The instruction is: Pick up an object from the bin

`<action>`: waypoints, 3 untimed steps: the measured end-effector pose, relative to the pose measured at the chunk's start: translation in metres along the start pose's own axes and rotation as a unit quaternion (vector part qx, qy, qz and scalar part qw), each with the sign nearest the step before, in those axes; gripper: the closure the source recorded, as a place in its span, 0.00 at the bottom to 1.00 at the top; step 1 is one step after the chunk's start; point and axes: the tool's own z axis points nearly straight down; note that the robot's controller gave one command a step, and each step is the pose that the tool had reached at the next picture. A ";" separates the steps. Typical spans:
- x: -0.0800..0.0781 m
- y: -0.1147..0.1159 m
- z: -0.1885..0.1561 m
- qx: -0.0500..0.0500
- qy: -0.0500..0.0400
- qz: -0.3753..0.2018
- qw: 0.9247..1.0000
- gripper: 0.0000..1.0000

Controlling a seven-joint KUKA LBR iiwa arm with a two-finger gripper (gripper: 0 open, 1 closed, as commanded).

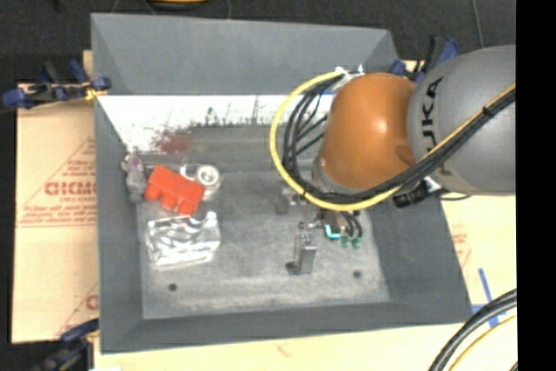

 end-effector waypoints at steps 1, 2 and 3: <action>-0.043 0.069 0.106 0.000 -0.002 -0.051 0.999 0.00; -0.089 0.144 0.104 0.000 -0.003 -0.148 0.989 0.00; -0.088 0.143 0.104 0.001 -0.003 -0.146 0.989 1.00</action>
Offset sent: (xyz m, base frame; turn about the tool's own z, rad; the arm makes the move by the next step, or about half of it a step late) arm 0.0421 0.0670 -0.1021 -0.0942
